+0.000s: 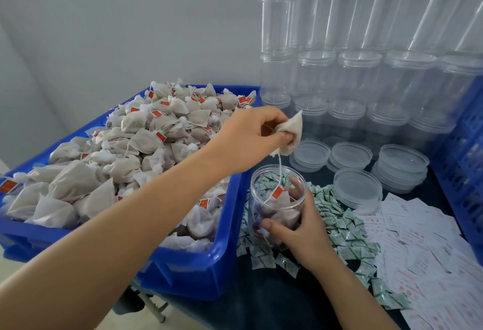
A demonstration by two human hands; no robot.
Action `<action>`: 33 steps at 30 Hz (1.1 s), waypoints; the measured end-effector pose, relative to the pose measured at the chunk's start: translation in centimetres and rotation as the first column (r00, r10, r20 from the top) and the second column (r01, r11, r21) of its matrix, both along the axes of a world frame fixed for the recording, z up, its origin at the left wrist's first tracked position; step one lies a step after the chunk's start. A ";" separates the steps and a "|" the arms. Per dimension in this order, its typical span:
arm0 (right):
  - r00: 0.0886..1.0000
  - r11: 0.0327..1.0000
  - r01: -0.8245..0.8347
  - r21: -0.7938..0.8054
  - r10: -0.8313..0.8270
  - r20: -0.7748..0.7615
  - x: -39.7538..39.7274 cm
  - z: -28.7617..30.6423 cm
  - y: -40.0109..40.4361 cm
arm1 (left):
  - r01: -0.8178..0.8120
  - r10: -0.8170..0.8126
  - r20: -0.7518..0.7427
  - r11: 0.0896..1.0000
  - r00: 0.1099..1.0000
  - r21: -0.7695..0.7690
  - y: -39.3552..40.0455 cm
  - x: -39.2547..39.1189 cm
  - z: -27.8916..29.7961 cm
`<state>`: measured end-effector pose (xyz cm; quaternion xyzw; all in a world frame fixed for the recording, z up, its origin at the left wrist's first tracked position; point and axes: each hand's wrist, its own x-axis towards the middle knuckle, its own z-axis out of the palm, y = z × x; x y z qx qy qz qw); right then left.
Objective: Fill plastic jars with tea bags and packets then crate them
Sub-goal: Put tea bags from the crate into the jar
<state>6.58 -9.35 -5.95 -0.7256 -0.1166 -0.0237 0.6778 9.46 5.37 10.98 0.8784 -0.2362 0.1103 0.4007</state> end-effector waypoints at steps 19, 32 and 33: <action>1.000 0.999 -0.029 0.027 0.029 -0.010 0.4 -0.3 0.1 | 0.038 -0.058 0.032 0.893 0.998 0.448 0.3 -0.1 -3.5; 0.999 1.000 -0.007 0.002 0.007 0.046 0.2 0.2 0.2 | 0.022 -0.050 0.046 0.882 0.998 0.472 0.4 -0.3 -3.3; 0.999 1.000 -0.004 0.002 0.004 0.053 0.2 0.2 0.2 | 0.016 -0.047 0.054 0.886 0.997 0.464 0.4 -0.2 -3.3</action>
